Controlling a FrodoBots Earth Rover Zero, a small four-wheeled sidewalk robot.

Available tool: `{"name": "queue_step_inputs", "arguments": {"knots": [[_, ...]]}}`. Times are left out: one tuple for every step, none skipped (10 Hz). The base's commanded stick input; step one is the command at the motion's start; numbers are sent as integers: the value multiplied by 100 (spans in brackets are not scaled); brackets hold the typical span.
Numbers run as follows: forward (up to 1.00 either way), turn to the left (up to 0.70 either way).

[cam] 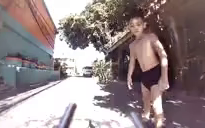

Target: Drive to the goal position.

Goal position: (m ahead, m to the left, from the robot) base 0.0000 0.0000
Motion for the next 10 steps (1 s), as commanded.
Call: {"name": "queue_step_inputs", "arguments": {"knots": [[0, -43], [0, -39], [0, -35], [0, -32], [0, -28], [0, -24], [0, -20], [0, -17], [0, -13], [0, -11]]}}
